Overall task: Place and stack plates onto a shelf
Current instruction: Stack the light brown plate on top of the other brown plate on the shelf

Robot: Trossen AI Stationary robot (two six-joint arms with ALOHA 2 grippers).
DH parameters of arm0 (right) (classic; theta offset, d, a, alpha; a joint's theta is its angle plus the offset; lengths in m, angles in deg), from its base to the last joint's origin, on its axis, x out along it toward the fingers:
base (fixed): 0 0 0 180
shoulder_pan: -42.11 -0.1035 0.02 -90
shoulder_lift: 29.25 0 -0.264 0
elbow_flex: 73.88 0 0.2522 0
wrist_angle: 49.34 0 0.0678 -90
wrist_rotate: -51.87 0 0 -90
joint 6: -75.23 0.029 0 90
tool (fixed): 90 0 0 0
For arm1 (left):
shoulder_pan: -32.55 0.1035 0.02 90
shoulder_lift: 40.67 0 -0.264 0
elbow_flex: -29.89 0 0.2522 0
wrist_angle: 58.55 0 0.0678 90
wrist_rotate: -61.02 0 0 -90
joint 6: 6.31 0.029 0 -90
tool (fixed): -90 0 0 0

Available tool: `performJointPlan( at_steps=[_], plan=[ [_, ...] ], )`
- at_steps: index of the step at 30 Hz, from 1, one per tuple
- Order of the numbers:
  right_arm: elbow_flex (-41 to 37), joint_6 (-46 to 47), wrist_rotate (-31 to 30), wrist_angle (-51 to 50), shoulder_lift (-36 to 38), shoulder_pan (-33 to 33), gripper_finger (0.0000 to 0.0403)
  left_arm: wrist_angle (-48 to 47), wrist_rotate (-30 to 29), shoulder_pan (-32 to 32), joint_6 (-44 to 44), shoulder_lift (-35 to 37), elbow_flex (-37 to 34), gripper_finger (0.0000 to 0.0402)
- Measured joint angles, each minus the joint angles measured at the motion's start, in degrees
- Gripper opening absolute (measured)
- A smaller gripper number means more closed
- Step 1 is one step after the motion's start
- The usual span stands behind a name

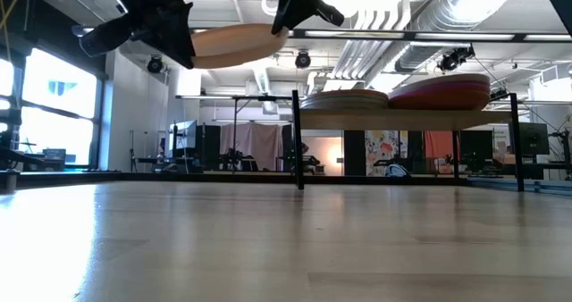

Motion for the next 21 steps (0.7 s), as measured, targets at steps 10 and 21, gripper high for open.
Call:
performJointPlan(
  at_steps=[10, 21],
  plan=[
    [-0.03, 1.25, 0.09, -2.66, -0.01, -0.02, 0.0, 5.04, 6.14, 0.02, -7.69, 0.0, 0.02, 0.009],
    [-0.03, -0.78, -1.51, -6.02, 0.93, 2.61, 0.0001, 2.15, 6.16, -0.01, -18.43, 0.0, 7.53, 0.0131]
  ],
)
